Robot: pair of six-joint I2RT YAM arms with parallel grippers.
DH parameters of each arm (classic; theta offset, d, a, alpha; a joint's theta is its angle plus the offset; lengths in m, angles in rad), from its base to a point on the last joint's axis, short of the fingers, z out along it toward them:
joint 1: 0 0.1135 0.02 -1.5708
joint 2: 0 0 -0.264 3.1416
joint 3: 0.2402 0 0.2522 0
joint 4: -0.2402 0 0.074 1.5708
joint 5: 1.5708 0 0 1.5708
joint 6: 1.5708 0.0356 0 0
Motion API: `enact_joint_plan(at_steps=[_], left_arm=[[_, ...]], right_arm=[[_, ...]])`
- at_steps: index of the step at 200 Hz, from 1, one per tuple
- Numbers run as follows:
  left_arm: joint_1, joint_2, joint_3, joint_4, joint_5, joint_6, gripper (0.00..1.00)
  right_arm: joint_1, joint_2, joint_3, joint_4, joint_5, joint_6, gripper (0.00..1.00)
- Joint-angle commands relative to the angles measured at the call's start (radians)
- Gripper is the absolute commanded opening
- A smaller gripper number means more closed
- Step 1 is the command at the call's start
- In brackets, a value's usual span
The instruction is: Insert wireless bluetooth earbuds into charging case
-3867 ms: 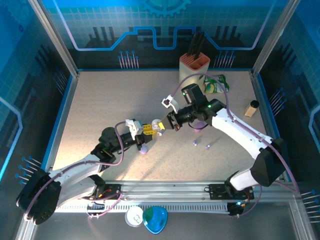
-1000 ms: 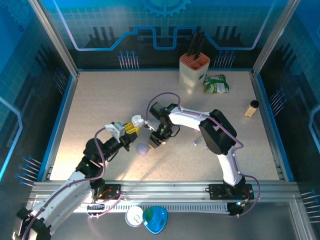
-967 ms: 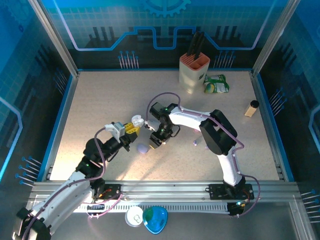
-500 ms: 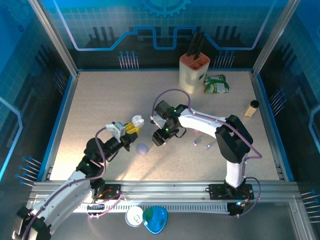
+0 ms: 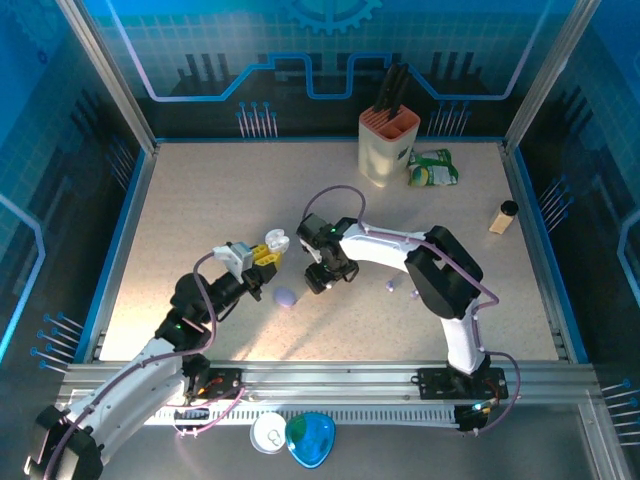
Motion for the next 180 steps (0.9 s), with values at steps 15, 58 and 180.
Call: enact_joint_plan(at_steps=[15, 58, 180], left_arm=[[0.008, -0.001, -0.017, 0.042, 0.023, 0.001, 0.00], [0.009, 0.001, -0.016, 0.044, 0.033, 0.002, 0.00], [0.011, -0.005, -0.019, 0.041, 0.039, 0.004, 0.00]], right_arm=[[0.016, 0.002, 0.027, -0.082, 0.042, -0.015, 0.72], [0.017, -0.031, 0.002, -0.114, 0.037, -0.021, 0.60], [0.001, 0.018, 0.104, -0.147, -0.011, 0.065, 0.45]])
